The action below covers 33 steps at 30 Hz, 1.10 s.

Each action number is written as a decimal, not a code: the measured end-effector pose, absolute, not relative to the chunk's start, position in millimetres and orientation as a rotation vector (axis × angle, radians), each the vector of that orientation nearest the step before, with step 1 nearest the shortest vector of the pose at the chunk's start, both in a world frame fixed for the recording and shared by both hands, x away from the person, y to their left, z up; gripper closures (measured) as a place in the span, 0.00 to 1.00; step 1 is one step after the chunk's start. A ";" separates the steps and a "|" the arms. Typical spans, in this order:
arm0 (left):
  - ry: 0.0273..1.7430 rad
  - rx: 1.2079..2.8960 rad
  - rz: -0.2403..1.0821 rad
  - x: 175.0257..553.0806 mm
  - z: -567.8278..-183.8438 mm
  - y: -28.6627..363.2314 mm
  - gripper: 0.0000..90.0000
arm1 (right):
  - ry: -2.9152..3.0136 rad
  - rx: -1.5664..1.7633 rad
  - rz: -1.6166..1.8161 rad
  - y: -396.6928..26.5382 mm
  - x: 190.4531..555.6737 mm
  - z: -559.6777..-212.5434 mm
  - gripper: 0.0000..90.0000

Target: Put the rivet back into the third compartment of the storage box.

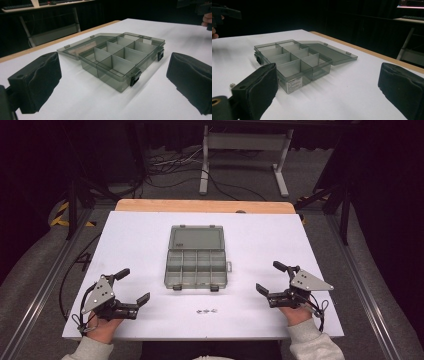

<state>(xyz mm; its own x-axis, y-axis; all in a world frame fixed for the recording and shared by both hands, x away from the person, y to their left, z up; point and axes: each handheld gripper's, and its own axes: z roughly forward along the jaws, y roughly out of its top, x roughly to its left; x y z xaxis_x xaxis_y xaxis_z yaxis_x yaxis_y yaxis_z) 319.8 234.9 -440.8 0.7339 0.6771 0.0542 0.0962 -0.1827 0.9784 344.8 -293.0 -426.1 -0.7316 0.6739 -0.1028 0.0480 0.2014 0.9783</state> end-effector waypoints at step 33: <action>0.651 1.658 0.545 319.9 -442.6 237.7 0.00 | 2.054 0.591 1.595 -247.0 352.2 -403.4 0.03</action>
<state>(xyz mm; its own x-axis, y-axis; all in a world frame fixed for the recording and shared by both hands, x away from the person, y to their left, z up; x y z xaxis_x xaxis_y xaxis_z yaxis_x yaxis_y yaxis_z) 319.9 237.7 -442.6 0.7326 0.6807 0.0007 0.1201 -0.1302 0.9842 352.2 -247.0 -403.4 -0.7965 0.5961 -0.1017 0.0493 0.2316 0.9716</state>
